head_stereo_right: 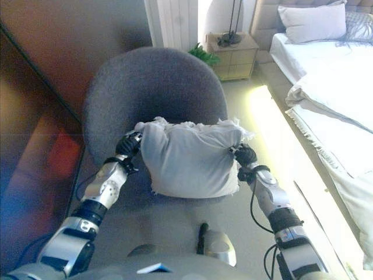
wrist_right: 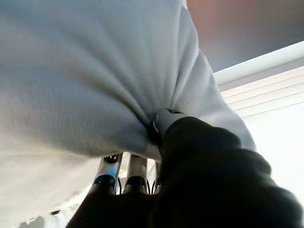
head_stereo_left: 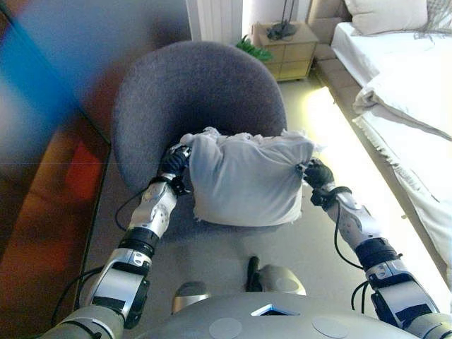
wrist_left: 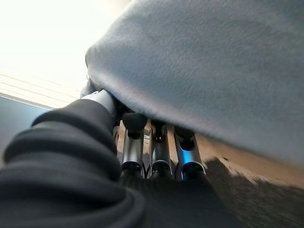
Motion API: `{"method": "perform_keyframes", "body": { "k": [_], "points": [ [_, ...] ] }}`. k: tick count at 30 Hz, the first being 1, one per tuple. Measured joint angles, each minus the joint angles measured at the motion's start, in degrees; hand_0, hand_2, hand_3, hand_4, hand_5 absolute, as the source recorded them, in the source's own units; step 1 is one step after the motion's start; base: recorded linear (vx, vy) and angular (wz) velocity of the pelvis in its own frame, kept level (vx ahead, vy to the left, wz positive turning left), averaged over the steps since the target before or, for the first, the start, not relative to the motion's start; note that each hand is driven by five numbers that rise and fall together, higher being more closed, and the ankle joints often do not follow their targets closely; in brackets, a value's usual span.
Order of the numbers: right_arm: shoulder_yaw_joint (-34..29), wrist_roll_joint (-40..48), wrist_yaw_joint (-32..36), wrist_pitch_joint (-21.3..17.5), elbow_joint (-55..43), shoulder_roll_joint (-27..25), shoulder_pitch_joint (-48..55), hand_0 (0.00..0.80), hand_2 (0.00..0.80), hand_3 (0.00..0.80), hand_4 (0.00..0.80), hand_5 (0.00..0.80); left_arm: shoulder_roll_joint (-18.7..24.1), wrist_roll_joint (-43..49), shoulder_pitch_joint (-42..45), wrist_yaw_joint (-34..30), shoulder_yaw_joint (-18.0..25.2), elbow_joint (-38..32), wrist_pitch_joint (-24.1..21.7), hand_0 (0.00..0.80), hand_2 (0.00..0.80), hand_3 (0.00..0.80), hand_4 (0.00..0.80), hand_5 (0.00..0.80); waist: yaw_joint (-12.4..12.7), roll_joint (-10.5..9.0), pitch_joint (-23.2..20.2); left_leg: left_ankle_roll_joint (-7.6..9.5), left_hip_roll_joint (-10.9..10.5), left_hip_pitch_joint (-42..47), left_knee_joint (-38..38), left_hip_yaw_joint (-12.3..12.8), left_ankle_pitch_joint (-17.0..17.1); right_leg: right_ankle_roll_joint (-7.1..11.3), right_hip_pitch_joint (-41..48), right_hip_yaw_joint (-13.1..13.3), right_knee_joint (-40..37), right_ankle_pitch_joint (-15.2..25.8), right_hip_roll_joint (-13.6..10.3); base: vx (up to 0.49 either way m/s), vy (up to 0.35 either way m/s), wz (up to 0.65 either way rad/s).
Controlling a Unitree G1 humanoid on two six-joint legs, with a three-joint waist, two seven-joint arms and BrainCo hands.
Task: Pick up the cushion and take it to the sofa
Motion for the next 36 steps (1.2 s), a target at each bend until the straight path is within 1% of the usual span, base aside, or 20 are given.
{"method": "perform_keyframes", "body": {
  "k": [2,4,5,8,9,10,12,13,15,16,17,19,20,22,25,28,31,33,35,36],
  "points": [
    [0.0,0.0,0.0,0.0,0.0,0.3,-0.4,0.800,0.800,0.800,0.800,0.800,0.1,0.0,0.0,0.0,0.1,-0.9,-0.8,0.800,0.800,0.800,0.800,0.800,0.2,-0.33,-0.1,0.22,1.3,-1.9,-1.0,2.6,-0.3,-0.48,0.8,0.0,-1.3,-0.3,0.3,0.163,0.037,-0.06],
    [0.0,0.0,-0.2,0.0,0.0,0.4,-0.7,0.800,0.800,0.800,0.800,0.800,0.3,0.0,0.1,0.0,0.4,-1.1,-0.8,0.800,0.800,0.800,0.800,0.800,0.3,-0.84,-0.2,0.75,3.0,-1.7,-8.4,5.8,-0.7,-0.76,2.0,0.0,-2.5,-0.5,0.6,0.183,0.098,0.00],
    [0.0,0.0,-0.6,0.0,0.0,0.4,-1.5,0.800,0.800,0.800,0.800,0.800,0.3,0.0,0.1,0.0,0.6,-1.2,-0.8,0.800,0.800,0.800,0.800,0.800,0.3,-0.82,-0.2,0.85,3.6,-1.8,-12.4,6.1,-0.6,-0.66,2.4,0.0,-3.2,-0.5,0.8,0.191,0.120,0.00],
    [0.1,0.0,-1.3,0.3,0.0,-0.1,-3.0,0.800,0.800,0.800,0.800,0.800,0.5,-0.2,-0.1,-0.1,0.4,-1.0,-0.8,0.800,0.800,0.800,0.800,0.800,0.3,-0.80,-0.1,0.89,4.7,-2.2,-23.0,5.2,-0.5,-0.04,4.4,-0.1,-4.9,-0.7,1.3,0.218,0.112,0.03],
    [0.0,0.1,-1.5,0.3,0.0,-0.4,-3.2,0.800,0.800,0.800,0.800,0.800,0.5,-0.6,-0.7,-0.1,-0.2,-0.4,-0.8,0.800,0.800,0.800,0.800,0.800,0.3,-0.81,-0.1,1.21,4.5,-2.3,-26.8,4.4,0.1,0.28,5.2,-0.1,-5.5,-0.8,1.3,0.251,0.066,0.10],
    [-0.1,0.1,-1.8,0.3,0.0,-0.5,-3.4,0.800,0.800,0.800,0.800,0.800,0.5,-0.6,-1.0,-0.1,-0.7,-0.1,-0.8,0.800,0.800,0.800,0.800,0.800,0.3,-0.66,0.0,1.92,4.4,-2.6,-30.4,3.8,1.1,0.73,5.8,-0.1,-5.9,-1.0,1.3,0.283,0.058,0.08],
    [0.0,0.1,-1.9,0.3,0.1,-0.5,-3.6,0.800,0.800,0.800,0.800,0.800,0.5,-1.1,-1.0,-0.1,-0.7,0.1,-1.0,0.800,0.800,0.800,0.800,0.800,0.6,0.08,0.6,1.58,4.3,-2.7,-37.4,3.1,4.4,1.82,7.6,0.4,-6.3,-1.7,1.3,0.304,0.062,-0.06],
    [0.0,0.0,-1.9,0.3,0.3,-0.5,-3.6,0.800,0.800,0.800,0.800,0.800,0.5,-1.2,-1.0,-0.1,-0.7,0.3,-1.0,0.800,0.800,0.800,0.800,0.800,0.9,0.61,0.9,1.51,4.3,-2.7,-39.8,2.5,5.9,2.48,8.7,0.9,-6.6,-2.1,1.3,0.267,0.066,-0.27],
    [0.1,0.1,-1.8,0.5,0.3,-0.9,-3.6,0.800,0.800,0.800,0.800,0.800,0.6,-1.2,-1.0,-0.2,-0.7,0.6,-1.0,0.800,0.800,0.800,0.800,0.800,2.1,2.21,1.4,1.78,4.4,-2.7,-41.2,2.4,6.5,4.28,10.0,2.8,-6.3,-3.1,1.1,0.232,0.068,-0.45],
    [0.6,0.1,-1.7,0.6,0.3,-1.3,-3.6,0.800,0.800,0.800,0.800,0.800,0.6,-1.2,-0.9,-0.3,-0.6,0.8,-1.0,0.800,0.800,0.800,0.800,0.800,2.4,3.74,1.2,2.02,4.3,-2.7,-41.4,2.4,6.0,5.65,10.6,3.3,-6.1,-3.7,1.2,0.211,0.070,-0.38],
    [1.3,0.1,-1.7,0.7,0.3,-1.6,-3.6,0.800,0.800,0.800,0.800,0.800,0.7,-1.2,-1.1,-0.6,-0.6,1.1,-1.0,0.800,0.800,0.800,0.800,0.800,2.4,5.18,0.4,2.13,4.3,-1.7,-42.9,2.3,6.7,7.27,10.3,4.0,-5.5,-4.2,1.3,0.214,0.080,-0.31],
    [2.9,0.1,-1.4,0.9,0.4,-0.5,-3.6,0.800,0.800,0.800,0.800,0.800,2.8,-1.2,-1.3,-0.7,-0.3,1.4,-1.2,0.800,0.800,0.800,0.800,0.800,2.9,3.62,0.1,3.25,1.7,-0.8,-45.1,2.9,8.7,8.20,9.4,6.3,-4.6,-4.9,-1.0,0.199,0.093,-0.26],
    [3.3,0.1,-1.3,1.1,0.4,-0.2,-3.6,0.800,0.800,0.800,0.800,0.800,3.5,-1.2,-1.4,-0.8,-0.2,1.4,-1.2,0.800,0.800,0.800,0.800,0.800,3.0,3.58,0.1,4.89,0.8,-0.5,-45.8,2.9,11.3,9.79,9.8,6.4,-5.1,-4.9,-1.8,0.199,0.117,-0.09],
    [3.8,0.1,-1.3,1.1,0.6,1.3,-3.6,0.800,0.800,0.800,0.800,0.800,4.4,-1.2,-1.4,-0.8,-0.1,1.4,-1.3,0.800,0.800,0.800,0.800,0.800,3.3,2.79,0.2,5.74,-1.4,0.6,-47.0,3.2,11.2,10.85,10.5,6.8,-5.9,-5.1,-3.9,0.188,0.132,0.08],
    [4.4,0.1,-1.3,1.1,0.5,2.6,-3.5,0.800,0.800,0.800,0.800,0.800,5.1,-1.2,-1.4,-0.7,0.7,1.4,-2.0,0.800,0.800,0.800,0.800,0.800,3.8,2.26,0.5,6.63,-3.3,1.4,-47.0,3.0,10.8,12.78,11.8,7.8,-6.6,-5.3,-5.4,0.158,0.118,0.14],
    [4.5,0.0,-1.4,1.1,0.4,3.3,-3.5,0.800,0.800,0.800,0.800,0.800,4.7,-1.0,-1.4,-0.5,1.2,1.3,-2.7,0.800,0.800,0.800,0.800,0.800,5.1,2.12,0.6,6.58,-3.4,1.4,-47.0,3.2,10.5,12.89,11.7,7.8,-6.6,-5.5,-5.7,0.163,0.142,-0.01],
    [4.4,0.0,-2.9,0.8,0.4,4.0,-3.5,0.800,0.800,0.800,0.800,0.800,4.5,-0.2,-1.4,-0.2,1.5,1.3,-2.2,0.800,0.800,0.800,0.800,0.800,5.7,1.82,0.8,6.99,-3.7,1.5,-46.6,3.3,9.6,12.63,9.9,7.6,-2.6,-7.1,-6.4,0.157,0.185,-0.10],
    [4.3,0.0,-4.0,0.5,0.4,4.5,-3.5,0.800,0.800,0.800,0.800,0.800,4.5,0.1,-1.4,0.1,1.4,1.4,-1.6,0.800,0.800,0.800,0.800,0.800,6.1,1.64,1.0,7.32,-3.9,1.5,-46.3,3.9,9.3,10.73,6.0,7.5,4.4,-9.0,-7.1,0.189,0.161,-0.41],
    [4.4,0.0,-5.3,0.3,0.4,5.4,-3.2,0.800,0.800,0.800,0.800,0.800,4.8,0.1,-1.4,0.3,1.5,1.4,-0.6,0.800,0.800,0.800,0.800,0.800,6.2,1.72,1.5,7.45,-3.9,2.6,-46.6,4.2,9.2,9.94,2.1,6.0,11.7,-9.3,-7.8,0.183,0.053,-0.46],
    [4.4,0.0,-5.7,0.3,0.4,6.0,-2.7,0.800,0.800,0.800,0.800,0.800,5.1,0.2,-1.3,0.5,1.5,1.4,-0.1,0.800,0.800,0.800,0.800,0.800,6.2,1.57,1.5,7.44,-3.9,3.3,-46.9,4.3,9.2,7.98,1.2,5.9,13.2,-9.8,-8.0,0.132,-0.023,-0.42]
  ]
}}
